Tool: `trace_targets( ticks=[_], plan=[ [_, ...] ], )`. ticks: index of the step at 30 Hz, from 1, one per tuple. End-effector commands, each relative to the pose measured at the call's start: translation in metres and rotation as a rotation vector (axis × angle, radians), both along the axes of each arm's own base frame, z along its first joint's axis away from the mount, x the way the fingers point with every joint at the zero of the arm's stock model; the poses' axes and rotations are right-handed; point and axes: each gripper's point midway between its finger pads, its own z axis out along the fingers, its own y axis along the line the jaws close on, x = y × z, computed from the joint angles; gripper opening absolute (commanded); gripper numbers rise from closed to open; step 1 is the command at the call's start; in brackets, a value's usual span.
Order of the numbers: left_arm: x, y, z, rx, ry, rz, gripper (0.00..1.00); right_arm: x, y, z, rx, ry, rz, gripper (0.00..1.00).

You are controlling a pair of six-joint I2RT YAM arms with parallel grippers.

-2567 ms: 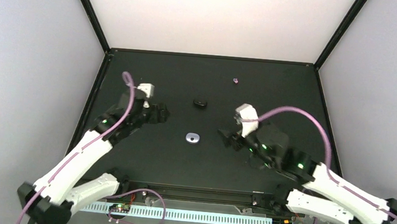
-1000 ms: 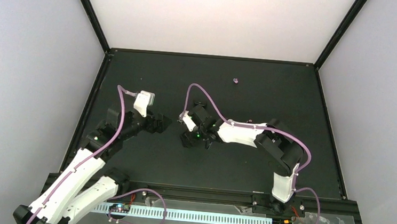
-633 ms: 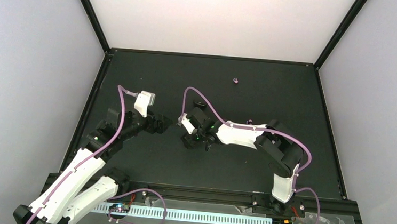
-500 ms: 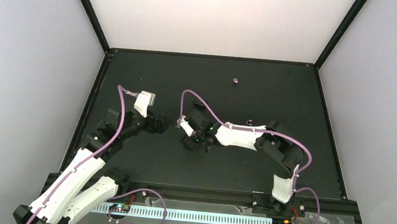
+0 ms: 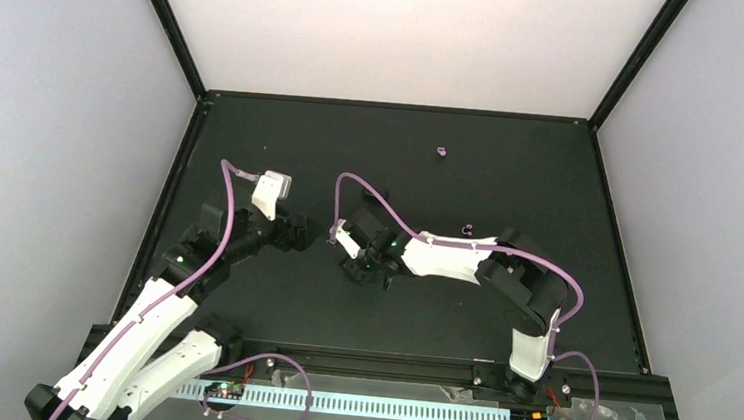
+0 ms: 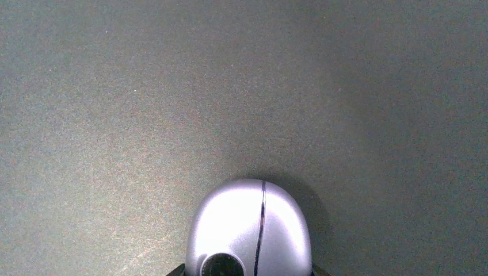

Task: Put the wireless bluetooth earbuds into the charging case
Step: Pick up the charging case at the center of the board.

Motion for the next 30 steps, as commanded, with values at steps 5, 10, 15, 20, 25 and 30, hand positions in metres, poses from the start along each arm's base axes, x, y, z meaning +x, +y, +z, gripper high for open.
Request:
trace_targets(
  ticks=[5, 10, 15, 20, 25, 30],
  plan=[
    [0.001, 0.003, 0.007, 0.003, -0.042, 0.011, 0.99, 0.004, -0.011, 0.016, 0.038, -0.086, -0.033, 0.41],
    [0.002, 0.011, 0.011, -0.010, -0.066, 0.057, 0.99, 0.003, -0.025, 0.064, 0.130, -0.190, -0.070, 0.38],
    [0.006, 0.018, 0.011, -0.061, -0.050, 0.133, 0.99, -0.019, -0.041, 0.136, 0.217, -0.355, -0.055, 0.37],
    [-0.014, -0.026, 0.040, -0.245, -0.080, -0.120, 0.99, -0.049, -0.066, 0.206, 0.290, -0.534, -0.016, 0.37],
    [-0.039, -0.061, 0.076, -0.447, -0.076, -0.346, 0.99, -0.067, -0.092, 0.237, 0.256, -0.678, -0.002, 0.36],
    [-0.051, -0.082, 0.094, -0.536, -0.069, -0.469, 0.98, -0.071, -0.107, 0.251, 0.198, -0.796, -0.015, 0.36]
  ],
)
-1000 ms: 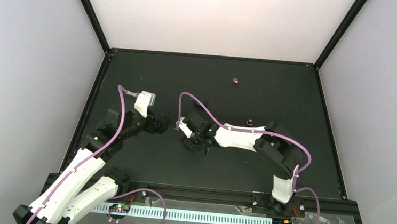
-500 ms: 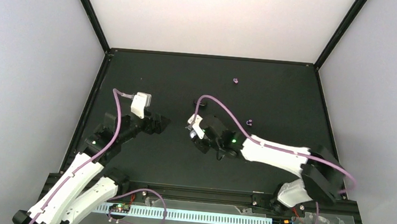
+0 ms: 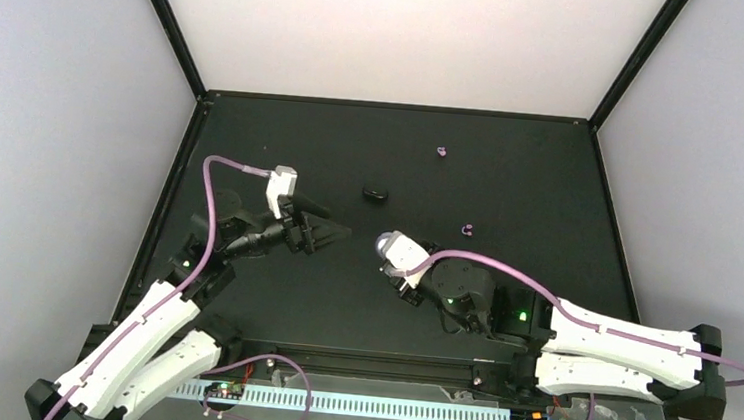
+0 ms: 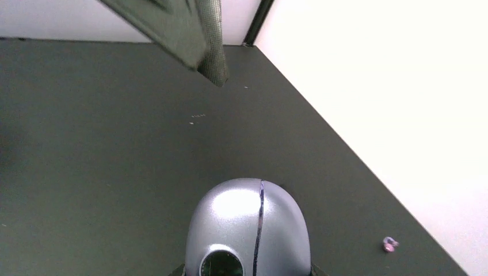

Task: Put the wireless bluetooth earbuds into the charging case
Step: Pick up the charging case at the center of the board.

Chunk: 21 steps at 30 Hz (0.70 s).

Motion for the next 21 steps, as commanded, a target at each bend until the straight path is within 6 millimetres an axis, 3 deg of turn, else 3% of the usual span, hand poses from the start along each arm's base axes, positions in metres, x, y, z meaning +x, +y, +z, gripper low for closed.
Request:
trace_targets(
  ticks=[1, 4, 10, 21],
  plan=[
    [-0.023, -0.027, 0.038, -0.143, -0.050, -0.191, 0.97, 0.009, -0.022, -0.003, -0.125, -0.125, -0.105, 0.36],
    [-0.031, -0.042, 0.042, -0.119, -0.088, -0.244, 0.96, 0.008, -0.023, 0.002, -0.126, -0.157, -0.114, 0.36],
    [-0.035, -0.074, 0.023, -0.034, -0.051, -0.302, 0.86, -0.001, -0.014, 0.012, -0.116, -0.204, -0.090, 0.36],
    [-0.038, -0.092, 0.011, 0.007, -0.054, -0.358, 0.74, -0.016, -0.001, 0.019, -0.090, -0.205, -0.029, 0.36]
  ],
)
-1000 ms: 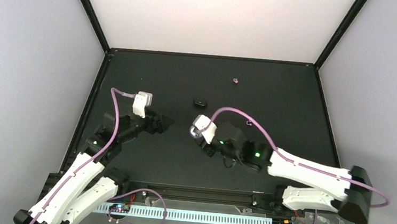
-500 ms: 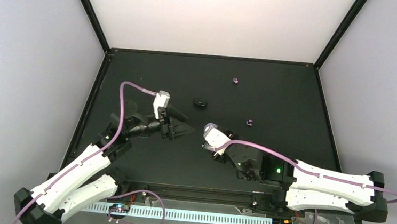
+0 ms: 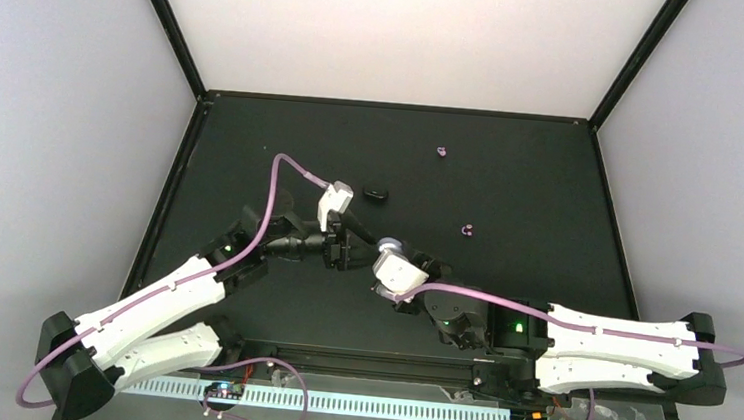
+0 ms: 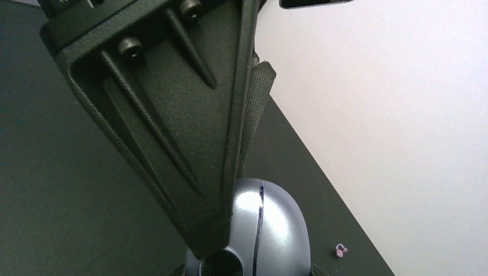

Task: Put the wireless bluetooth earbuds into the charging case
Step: Pick up the charging case at the center of the board.

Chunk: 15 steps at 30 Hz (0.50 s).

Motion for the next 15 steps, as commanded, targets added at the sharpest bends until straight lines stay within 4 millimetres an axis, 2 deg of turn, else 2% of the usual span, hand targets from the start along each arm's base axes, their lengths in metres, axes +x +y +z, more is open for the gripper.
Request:
trace_targets(
  ticks=[1, 15],
  plan=[
    [-0.004, -0.008, 0.023, -0.028, -0.074, -0.033, 0.72, -0.001, 0.002, 0.016, 0.033, -0.026, -0.003, 0.36],
    [-0.014, -0.020, 0.020, -0.017, -0.077, -0.091, 0.46, -0.003, 0.010, 0.021, 0.044, -0.027, 0.015, 0.36]
  ],
)
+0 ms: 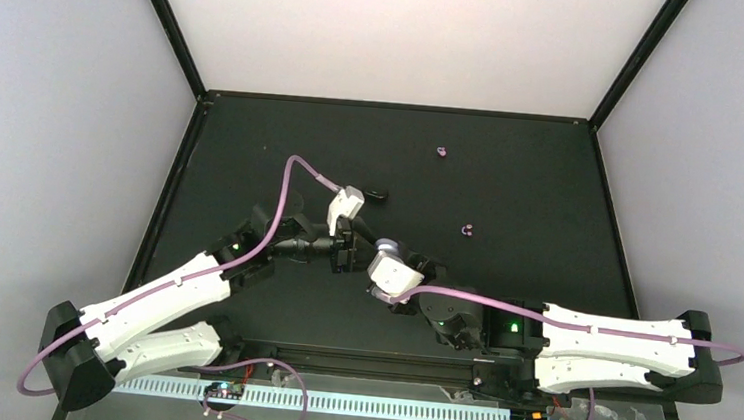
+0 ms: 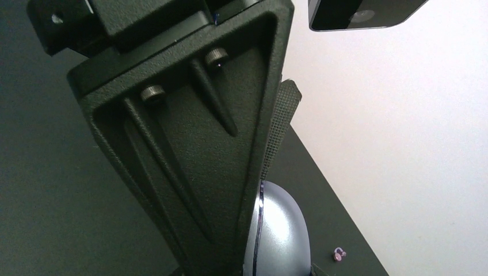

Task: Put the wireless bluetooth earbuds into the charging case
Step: Pick up the charging case at the center of the board.

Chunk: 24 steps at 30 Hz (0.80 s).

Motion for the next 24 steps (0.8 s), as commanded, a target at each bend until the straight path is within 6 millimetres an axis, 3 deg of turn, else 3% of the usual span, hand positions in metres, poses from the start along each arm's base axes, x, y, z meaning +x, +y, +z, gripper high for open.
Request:
trace_targets(
  ticks=[1, 8, 11, 14, 17, 20, 24],
  plan=[
    [-0.003, -0.003, 0.020, -0.035, -0.053, -0.022, 0.43, -0.001, 0.003, 0.022, 0.065, -0.012, 0.000, 0.36],
    [-0.005, -0.003, 0.022, -0.042, -0.064, -0.026, 0.18, -0.003, 0.004, 0.022, 0.068, -0.004, 0.009, 0.36],
    [-0.005, -0.002, 0.025, -0.051, -0.076, -0.024, 0.08, -0.004, 0.004, 0.024, 0.077, 0.007, 0.018, 0.41],
    [-0.005, 0.000, 0.029, -0.057, -0.097, -0.011, 0.02, -0.007, 0.005, 0.026, 0.093, 0.026, 0.037, 0.53],
    [-0.006, 0.004, 0.034, -0.061, -0.146, -0.006, 0.02, -0.014, 0.007, 0.029, 0.116, 0.081, 0.071, 0.70],
    [-0.012, 0.009, 0.042, -0.063, -0.225, -0.018, 0.02, -0.025, 0.002, 0.050, 0.210, 0.139, 0.131, 0.79],
    [-0.035, 0.017, 0.056, -0.094, -0.354, -0.104, 0.02, -0.042, -0.012, 0.089, 0.353, 0.214, 0.235, 0.82]
  ],
)
